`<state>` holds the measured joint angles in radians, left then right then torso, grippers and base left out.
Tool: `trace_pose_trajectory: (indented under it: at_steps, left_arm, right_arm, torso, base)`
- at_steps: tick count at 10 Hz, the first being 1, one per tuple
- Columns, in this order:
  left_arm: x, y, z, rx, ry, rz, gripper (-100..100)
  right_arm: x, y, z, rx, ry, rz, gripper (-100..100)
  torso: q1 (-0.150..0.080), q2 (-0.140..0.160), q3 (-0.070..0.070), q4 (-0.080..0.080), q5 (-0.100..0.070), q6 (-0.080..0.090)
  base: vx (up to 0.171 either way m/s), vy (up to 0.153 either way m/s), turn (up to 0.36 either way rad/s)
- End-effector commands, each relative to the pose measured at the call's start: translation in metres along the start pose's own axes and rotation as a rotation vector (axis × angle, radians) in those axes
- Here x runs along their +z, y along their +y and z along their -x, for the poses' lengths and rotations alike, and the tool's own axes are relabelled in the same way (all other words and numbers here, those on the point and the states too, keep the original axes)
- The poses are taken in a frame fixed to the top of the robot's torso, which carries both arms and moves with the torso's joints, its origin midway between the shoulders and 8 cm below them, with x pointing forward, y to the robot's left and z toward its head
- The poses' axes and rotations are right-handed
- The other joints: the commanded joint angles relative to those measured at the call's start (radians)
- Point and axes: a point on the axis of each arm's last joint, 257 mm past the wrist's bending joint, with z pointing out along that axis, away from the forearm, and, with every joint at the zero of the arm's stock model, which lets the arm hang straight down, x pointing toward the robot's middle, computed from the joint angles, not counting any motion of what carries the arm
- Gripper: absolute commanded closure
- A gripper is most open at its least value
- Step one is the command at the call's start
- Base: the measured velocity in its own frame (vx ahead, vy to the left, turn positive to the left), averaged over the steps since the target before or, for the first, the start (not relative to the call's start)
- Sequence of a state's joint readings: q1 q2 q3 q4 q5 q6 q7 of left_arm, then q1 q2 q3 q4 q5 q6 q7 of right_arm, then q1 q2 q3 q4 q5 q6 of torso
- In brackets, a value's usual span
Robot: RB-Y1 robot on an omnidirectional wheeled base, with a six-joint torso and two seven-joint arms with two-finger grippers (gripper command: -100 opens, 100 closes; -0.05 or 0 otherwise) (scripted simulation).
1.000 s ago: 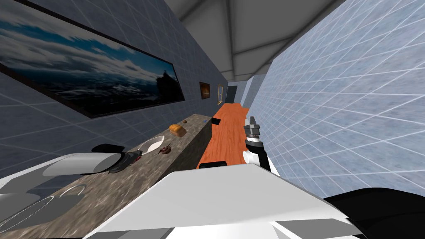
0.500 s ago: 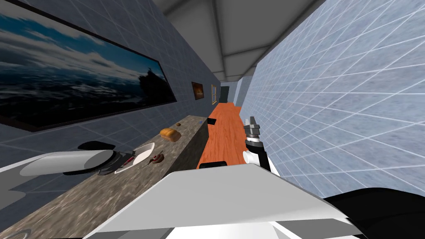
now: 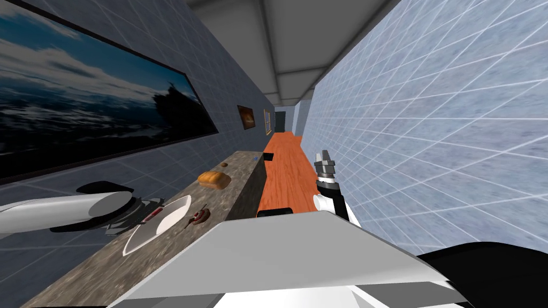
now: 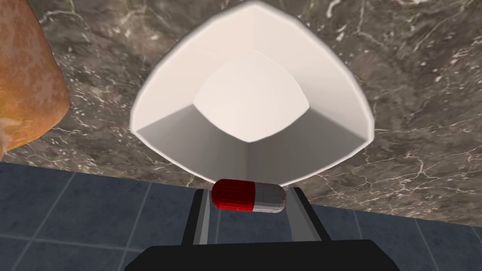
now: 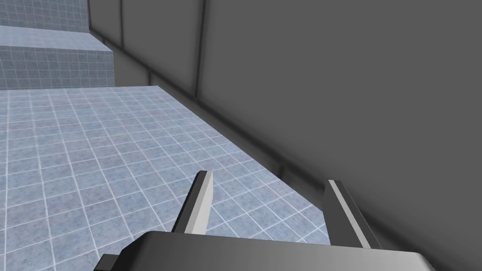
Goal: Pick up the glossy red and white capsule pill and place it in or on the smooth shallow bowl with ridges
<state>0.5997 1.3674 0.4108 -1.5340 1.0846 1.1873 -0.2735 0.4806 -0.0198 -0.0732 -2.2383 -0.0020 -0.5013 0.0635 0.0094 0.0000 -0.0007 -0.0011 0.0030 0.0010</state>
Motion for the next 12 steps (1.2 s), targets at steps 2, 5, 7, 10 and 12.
trace_pose_trajectory:
  at_steps: [2,5,7,10,12]
  left_arm:
    - [0.0,0.001,0.001,0.001,0.001,0.002,-100]
    - [0.0,0.001,0.001,0.001,0.0,0.002,-100]
    - [0.0,0.001,0.001,0.001,0.0,0.002,0]
    - [-0.033,-0.025,0.005,0.024,0.003,-0.014,-100]
    - [-0.05,-0.037,0.005,0.039,0.004,-0.021,-100]
  right_arm:
    - [0.0,0.0,0.0,0.0,0.0,0.0,0]
    - [0.0,0.0,0.0,0.0,0.0,0.0,0]
    - [0.0,0.0,0.0,0.0,0.0,0.0,0]
    - [0.0,0.0,0.0,0.0,0.0,0.0,0]
    - [0.0,0.0,0.0,0.0,0.0,0.0,0]
  torso:
    - [-0.005,-0.001,0.0,0.0,-0.001,-0.002]
    - [-0.01,-0.002,-0.001,0.0,-0.002,-0.001]
    - [-0.01,-0.002,-0.001,0.0,-0.002,-0.001]
    - [-0.01,-0.002,-0.001,0.0,-0.002,-0.002]
    - [-0.009,-0.002,-0.001,0.0,-0.002,-0.002]
  base:
    - [-0.017,0.035,-0.028]
    - [-0.001,0.002,0.0]
    - [0.0,0.0,0.0]
    - [-0.006,0.016,0.091]
    - [-0.005,0.019,0.077]
